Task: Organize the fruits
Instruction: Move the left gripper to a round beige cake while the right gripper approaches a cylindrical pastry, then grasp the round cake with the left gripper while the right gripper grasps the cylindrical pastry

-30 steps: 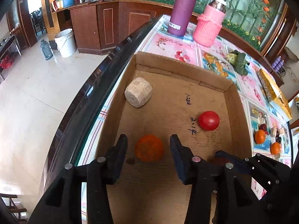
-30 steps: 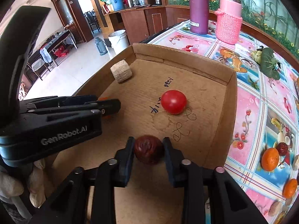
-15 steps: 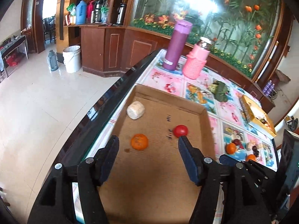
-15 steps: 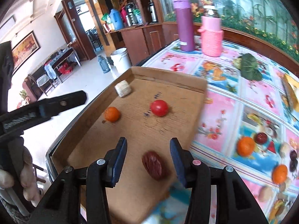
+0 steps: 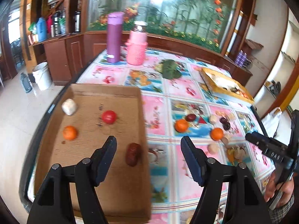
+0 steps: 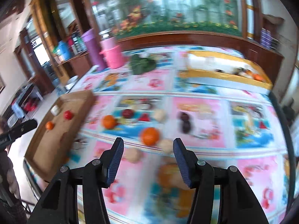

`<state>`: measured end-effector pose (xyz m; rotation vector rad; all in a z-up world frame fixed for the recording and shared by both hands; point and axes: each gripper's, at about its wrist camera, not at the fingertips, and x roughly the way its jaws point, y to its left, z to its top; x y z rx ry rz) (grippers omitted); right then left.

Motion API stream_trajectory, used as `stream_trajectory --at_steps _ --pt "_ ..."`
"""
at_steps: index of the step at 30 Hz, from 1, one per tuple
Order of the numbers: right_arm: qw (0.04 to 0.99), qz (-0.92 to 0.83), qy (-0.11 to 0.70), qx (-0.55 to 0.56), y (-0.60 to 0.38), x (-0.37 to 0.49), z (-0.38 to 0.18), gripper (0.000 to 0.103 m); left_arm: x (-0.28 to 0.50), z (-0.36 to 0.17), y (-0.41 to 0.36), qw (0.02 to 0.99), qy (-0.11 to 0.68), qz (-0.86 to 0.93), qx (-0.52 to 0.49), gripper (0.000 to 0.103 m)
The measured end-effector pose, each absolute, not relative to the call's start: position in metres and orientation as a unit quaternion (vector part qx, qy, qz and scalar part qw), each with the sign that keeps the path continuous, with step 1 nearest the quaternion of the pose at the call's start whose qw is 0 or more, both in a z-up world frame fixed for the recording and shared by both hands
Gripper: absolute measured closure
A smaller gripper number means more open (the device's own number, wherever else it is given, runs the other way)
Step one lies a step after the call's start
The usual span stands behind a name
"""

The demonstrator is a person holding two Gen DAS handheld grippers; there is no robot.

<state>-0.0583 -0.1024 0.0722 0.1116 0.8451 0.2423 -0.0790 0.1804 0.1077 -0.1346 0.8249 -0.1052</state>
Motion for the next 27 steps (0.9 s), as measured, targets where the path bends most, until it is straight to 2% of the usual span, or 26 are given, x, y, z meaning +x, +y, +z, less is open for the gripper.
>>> stream_trajectory --at_steps 7,27 --pt "0.896 0.075 0.430 0.086 -0.171 -0.070 0.052 0.044 -0.068 0.080 0.120 0.896 0.432 -0.097 -0.033 0.033" --pt "0.876 0.121 0.466 0.022 -0.137 -0.064 0.008 0.044 -0.030 0.013 0.019 0.858 0.476 -0.188 0.027 0.035"
